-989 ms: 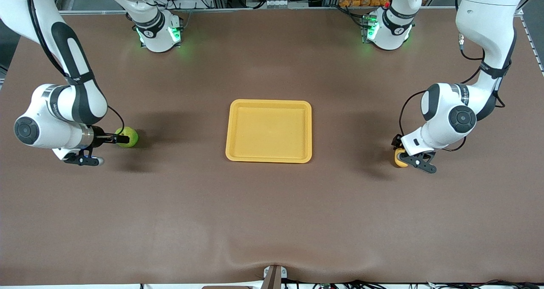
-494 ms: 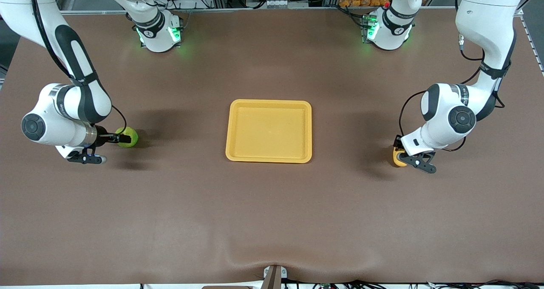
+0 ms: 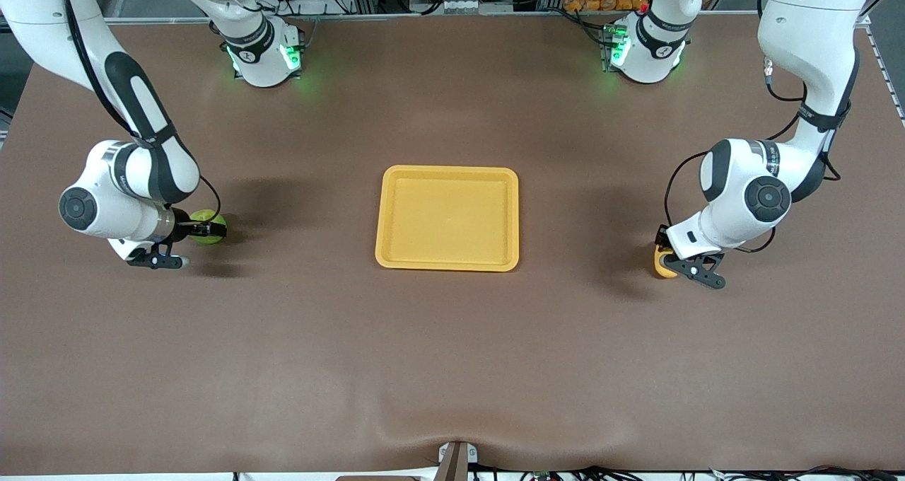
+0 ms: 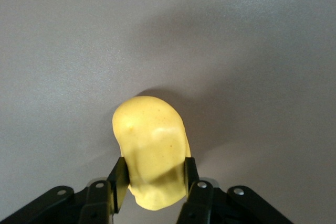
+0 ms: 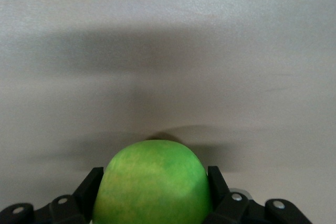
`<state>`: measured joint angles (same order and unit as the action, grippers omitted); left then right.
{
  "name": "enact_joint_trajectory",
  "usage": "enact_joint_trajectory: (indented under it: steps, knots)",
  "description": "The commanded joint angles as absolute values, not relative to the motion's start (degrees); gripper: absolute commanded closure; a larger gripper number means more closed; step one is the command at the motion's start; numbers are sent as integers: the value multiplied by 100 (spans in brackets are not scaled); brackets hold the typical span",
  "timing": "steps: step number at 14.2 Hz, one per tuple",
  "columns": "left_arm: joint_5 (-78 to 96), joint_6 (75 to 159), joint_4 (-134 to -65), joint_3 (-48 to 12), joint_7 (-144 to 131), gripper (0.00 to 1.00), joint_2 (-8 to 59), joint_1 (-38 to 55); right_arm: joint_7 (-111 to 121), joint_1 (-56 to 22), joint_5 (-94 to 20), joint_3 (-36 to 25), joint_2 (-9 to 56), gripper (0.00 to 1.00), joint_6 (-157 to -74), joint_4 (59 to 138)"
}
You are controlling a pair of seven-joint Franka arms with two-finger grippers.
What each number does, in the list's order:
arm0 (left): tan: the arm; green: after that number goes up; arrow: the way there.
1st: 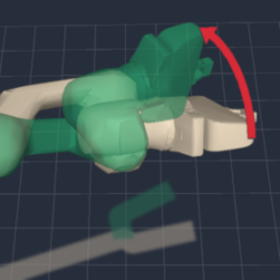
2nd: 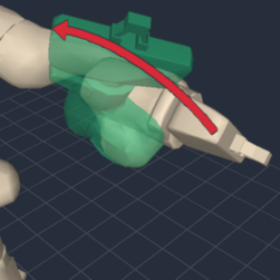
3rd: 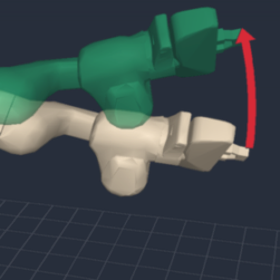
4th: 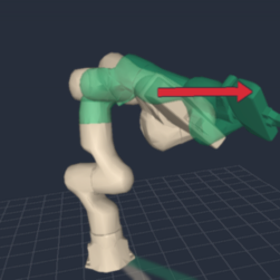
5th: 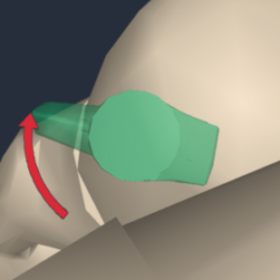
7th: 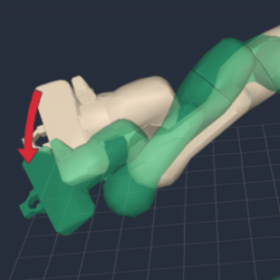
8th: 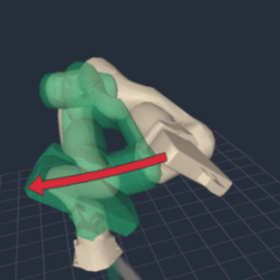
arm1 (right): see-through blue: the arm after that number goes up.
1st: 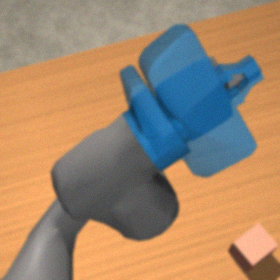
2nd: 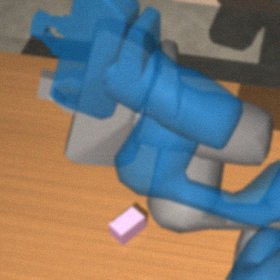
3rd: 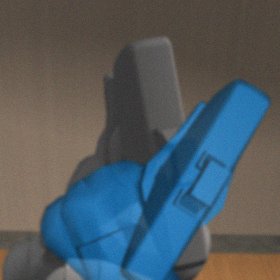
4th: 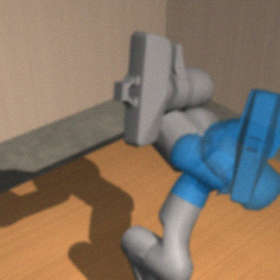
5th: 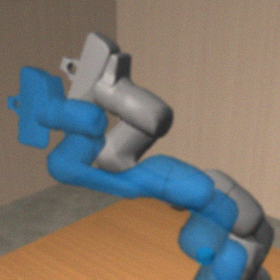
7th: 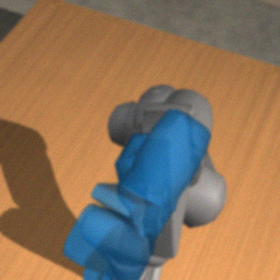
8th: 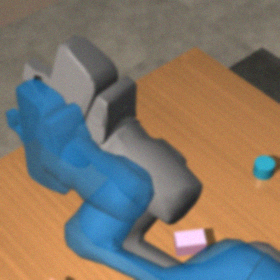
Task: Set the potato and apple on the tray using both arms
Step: 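Close the left gripper on the potato while the right gripper grasps the apple, then carry the potato with the left gripper over the yellow tray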
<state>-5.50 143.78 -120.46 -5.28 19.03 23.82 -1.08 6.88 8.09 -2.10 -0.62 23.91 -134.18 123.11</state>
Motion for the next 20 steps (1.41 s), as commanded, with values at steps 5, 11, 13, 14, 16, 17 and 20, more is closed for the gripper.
enact_joint_trajectory:
  steps: [5, 11, 13, 14, 16, 17, 20]
  knots:
    - [-580, 14064, -11945, -729, 1724, 100, 2066, -141, 1204, 896, -220, 9, 2294, 95, -12572, 11797]
    - [-571, 13044, -11365, -1343, 538, 100, 1969, -141, 1222, 914, -229, 9, 2303, 95, -11198, 10645]
    - [-571, 12859, -11189, -1555, 90, 100, 1969, -141, 1239, 932, -229, 9, 2303, 95, -10917, 10337]
    - [-571, 12832, -11128, -1669, -86, 100, 1977, -132, 1291, 940, -229, 9, 2311, 95, -10829, 10223]
    - [-571, 12797, -11013, -1862, -420, 100, 2004, -132, 1362, 940, -237, 9, 2312, 95, -10741, 10055]
    - [-571, 12797, -10987, -1976, -639, 100, 2021, -123, 1362, 940, -237, 9, 2320, 95, -10705, 9994]
    - [-571, 12797, -10828, -2293, -1351, 100, 2074, -18, 1362, 932, -264, 9, 2320, 95, -10661, 9932]
